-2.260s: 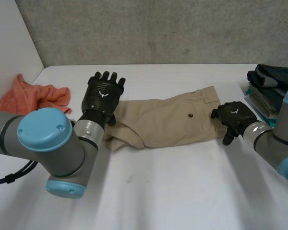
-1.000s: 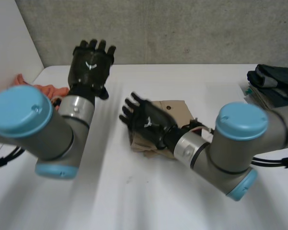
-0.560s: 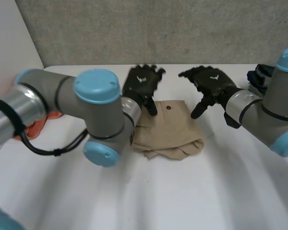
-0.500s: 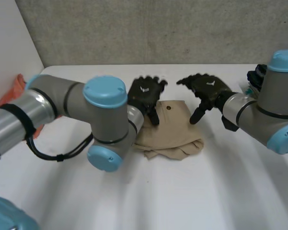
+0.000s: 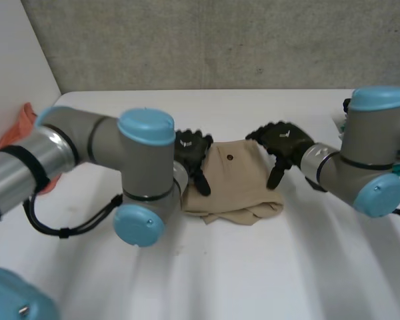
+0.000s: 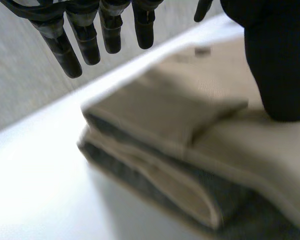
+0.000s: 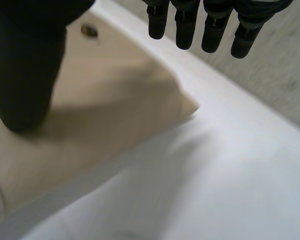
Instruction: Fold the laundry.
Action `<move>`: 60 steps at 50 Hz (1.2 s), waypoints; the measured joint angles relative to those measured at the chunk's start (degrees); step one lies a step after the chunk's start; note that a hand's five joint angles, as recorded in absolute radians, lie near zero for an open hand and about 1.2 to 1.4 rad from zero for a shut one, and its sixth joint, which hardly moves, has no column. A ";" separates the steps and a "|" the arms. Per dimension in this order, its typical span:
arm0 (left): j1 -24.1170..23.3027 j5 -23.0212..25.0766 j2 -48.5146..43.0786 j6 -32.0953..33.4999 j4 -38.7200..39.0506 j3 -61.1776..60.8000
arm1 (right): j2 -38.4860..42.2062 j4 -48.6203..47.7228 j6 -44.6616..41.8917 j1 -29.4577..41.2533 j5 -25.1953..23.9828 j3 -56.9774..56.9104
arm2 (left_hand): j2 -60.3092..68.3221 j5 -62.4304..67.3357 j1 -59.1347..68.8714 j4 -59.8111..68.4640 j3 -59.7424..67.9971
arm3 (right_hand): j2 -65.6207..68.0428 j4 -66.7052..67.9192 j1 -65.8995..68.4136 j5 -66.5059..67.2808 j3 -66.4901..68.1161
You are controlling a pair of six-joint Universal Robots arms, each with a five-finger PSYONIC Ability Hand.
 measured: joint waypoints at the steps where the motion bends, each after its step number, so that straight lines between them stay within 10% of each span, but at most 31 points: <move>1: -0.06 0.15 1.75 -0.01 0.10 -0.33 | -2.12 -0.52 -0.37 0.02 0.09 1.13 | 0.00 0.00 0.00 0.00 0.00 | 0.00 0.00 0.00 0.00 0.00; 10: 0.68 6.59 13.26 0.00 2.42 -2.51 | -13.80 -10.69 -1.93 0.79 2.73 16.66 | 0.00 -0.06 0.00 0.00 0.00 | 0.00 0.00 0.00 0.00 0.00; 25: 4.69 37.94 18.57 -0.20 -2.26 -2.93 | -15.27 -42.93 -7.36 8.22 7.05 44.37 | 0.00 -0.06 0.00 0.00 0.00 | -0.01 0.00 0.00 0.00 -0.23; 41: 4.50 36.67 17.77 -0.06 -2.09 -4.65 | -3.36 -49.06 -9.06 9.88 7.00 34.44 | 0.00 -0.06 0.00 0.00 0.00 | 0.22 0.50 0.30 0.24 0.27; 48: 4.58 36.21 17.80 -0.07 -1.62 -4.75 | -1.30 -48.67 -8.94 9.93 6.87 29.73 | 0.00 -0.06 0.00 0.00 0.00 | 50.37 49.65 42.97 40.06 49.86; 60: 5.00 36.12 18.84 -0.10 -1.19 -5.12 | -3.51 -48.19 -3.11 8.96 7.31 21.26 | 0.00 -0.06 0.00 0.00 0.00 | 53.47 55.82 45.11 48.84 54.26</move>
